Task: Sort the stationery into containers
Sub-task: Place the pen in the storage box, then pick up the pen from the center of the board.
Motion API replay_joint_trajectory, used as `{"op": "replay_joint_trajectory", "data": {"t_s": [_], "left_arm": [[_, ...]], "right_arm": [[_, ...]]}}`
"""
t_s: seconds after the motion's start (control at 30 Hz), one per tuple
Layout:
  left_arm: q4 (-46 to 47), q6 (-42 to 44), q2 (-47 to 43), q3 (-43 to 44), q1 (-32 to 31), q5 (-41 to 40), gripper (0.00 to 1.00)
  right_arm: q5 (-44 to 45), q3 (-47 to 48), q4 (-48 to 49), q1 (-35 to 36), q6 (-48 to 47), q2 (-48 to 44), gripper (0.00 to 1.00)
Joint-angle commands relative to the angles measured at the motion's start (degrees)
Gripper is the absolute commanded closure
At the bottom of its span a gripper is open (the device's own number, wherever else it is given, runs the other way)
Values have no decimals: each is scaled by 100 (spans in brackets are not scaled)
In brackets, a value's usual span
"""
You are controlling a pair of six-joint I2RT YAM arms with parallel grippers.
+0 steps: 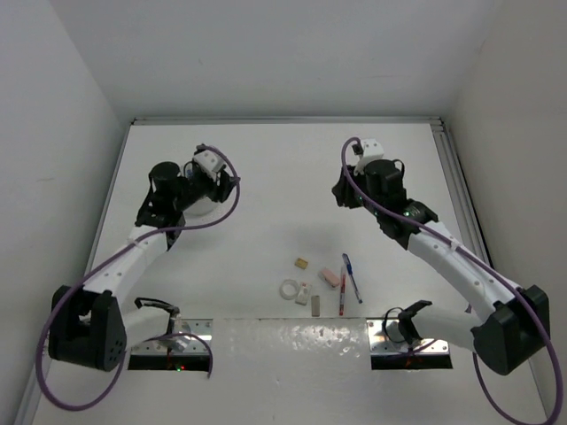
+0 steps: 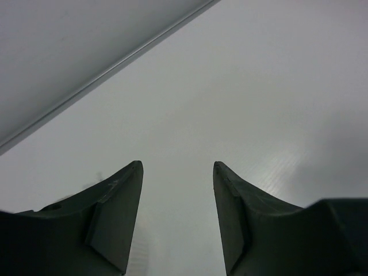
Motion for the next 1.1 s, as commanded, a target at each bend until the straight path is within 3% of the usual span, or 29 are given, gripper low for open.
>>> {"op": "replay_joint_trajectory", "data": {"t_s": [0.0,0.07,0.13,0.17,0.2,0.37,0.57,1.07], "left_arm": [[-340,-419,-478,-47,-468,-569,51],[-296,-569,-724,-231,-792,-876,51],[-339,-744,-830,-320,-978,-1157,51],[-357,-824,-901,-390,-1127,-1246,51],[-383,-937,-919,-417,-1198,-1325,51],[-332,-1211,-989,-575,-1488,-2106,51],[-199,-1272,-1279,-812,-1585,-2196,50],[-41,-1317,-1481,-1015,-1576,-2450,50]], "right_arm": [[849,-320,-1608,64,668,-345,61],[885,-724,-2030,160,1045,-617,63],[859,-1181,-2260,266,1319,-941,79],[850,-1322,-2322,310,1537,-1030,93],[858,-1558,-2401,380,1635,-1083,96],[806,-1973,-2823,713,2049,-908,87],[508,-2342,-2657,925,2251,-679,87],[269,-2765,-2033,1136,2383,50,74]]}}
